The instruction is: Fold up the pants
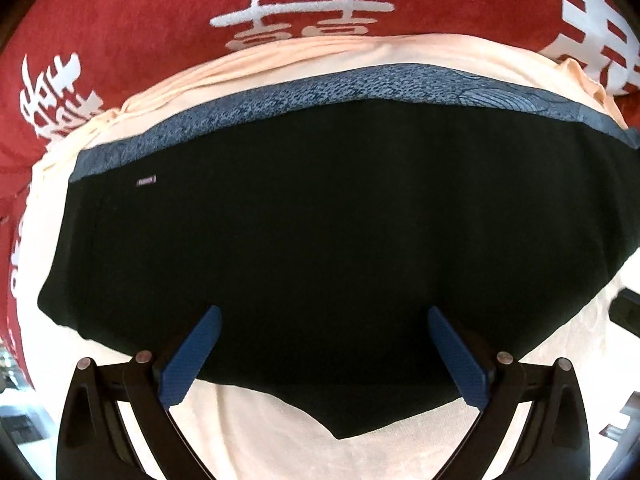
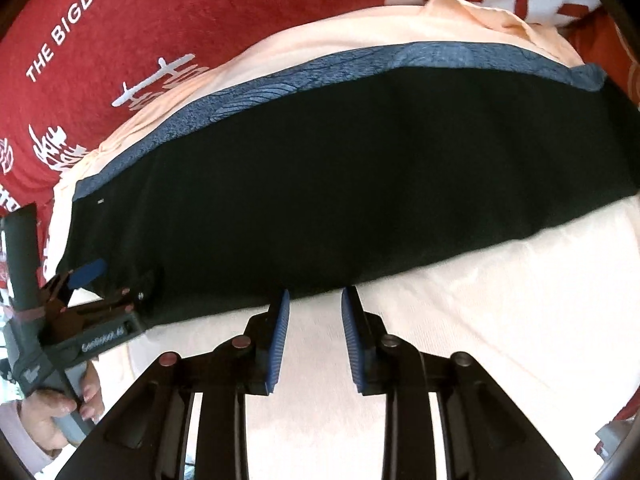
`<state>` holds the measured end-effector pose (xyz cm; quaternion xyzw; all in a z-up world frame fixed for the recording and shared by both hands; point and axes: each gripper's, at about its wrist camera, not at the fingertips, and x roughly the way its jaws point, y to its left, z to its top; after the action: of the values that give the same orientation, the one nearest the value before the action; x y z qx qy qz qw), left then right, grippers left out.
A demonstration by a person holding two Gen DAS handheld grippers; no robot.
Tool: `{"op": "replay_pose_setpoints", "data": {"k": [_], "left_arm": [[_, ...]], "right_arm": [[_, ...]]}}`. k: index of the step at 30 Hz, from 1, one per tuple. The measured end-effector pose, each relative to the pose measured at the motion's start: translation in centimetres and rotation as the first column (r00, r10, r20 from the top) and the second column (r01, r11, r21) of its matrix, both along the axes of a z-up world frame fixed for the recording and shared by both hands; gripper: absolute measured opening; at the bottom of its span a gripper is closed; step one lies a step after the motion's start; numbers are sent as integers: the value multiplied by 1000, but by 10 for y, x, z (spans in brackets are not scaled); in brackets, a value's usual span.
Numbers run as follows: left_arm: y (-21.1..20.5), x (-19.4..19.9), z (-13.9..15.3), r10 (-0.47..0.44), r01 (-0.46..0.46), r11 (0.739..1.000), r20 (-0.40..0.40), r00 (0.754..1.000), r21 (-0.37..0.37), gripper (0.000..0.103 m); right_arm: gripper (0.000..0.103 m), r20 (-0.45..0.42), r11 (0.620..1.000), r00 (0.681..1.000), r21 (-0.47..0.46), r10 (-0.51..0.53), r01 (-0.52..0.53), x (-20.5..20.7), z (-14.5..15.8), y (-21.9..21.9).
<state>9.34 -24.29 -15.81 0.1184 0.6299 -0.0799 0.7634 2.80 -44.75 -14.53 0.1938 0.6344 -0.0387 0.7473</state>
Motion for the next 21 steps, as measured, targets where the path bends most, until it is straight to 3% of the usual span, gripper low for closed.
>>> {"op": "replay_pose_setpoints", "data": {"k": [12, 21], "left_arm": [[-22, -2, 13, 6, -3, 998, -42, 999, 57, 103], [-88, -2, 29, -85, 86, 996, -26, 996, 33, 103]], "right_arm": [[30, -54, 995, 995, 49, -85, 88, -29, 8, -31], [31, -59, 982, 982, 54, -179, 182, -43, 10, -82]]}}
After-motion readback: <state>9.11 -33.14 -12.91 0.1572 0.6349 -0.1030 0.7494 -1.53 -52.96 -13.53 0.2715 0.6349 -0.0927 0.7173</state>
